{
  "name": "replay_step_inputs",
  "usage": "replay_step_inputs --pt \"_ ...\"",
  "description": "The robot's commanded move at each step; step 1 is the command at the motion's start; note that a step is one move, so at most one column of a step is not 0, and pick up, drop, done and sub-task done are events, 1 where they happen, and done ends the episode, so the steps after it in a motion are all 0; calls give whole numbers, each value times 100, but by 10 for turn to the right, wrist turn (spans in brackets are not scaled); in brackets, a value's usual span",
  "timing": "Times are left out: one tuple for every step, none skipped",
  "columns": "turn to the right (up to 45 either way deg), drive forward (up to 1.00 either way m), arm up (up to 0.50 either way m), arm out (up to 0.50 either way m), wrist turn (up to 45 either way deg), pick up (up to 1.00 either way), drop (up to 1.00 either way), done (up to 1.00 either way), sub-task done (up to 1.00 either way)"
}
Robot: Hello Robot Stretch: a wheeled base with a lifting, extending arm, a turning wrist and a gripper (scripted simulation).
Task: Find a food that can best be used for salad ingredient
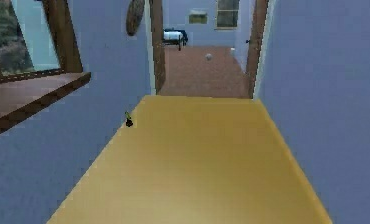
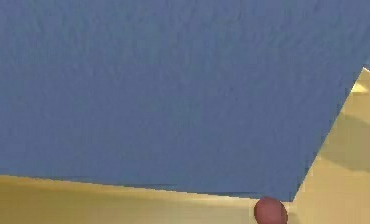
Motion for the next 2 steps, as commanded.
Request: replay_step_inputs --pt "0 100 0 0 0 0 0 0 0" --pt "0 100 0 0 0 0 0 0 0"
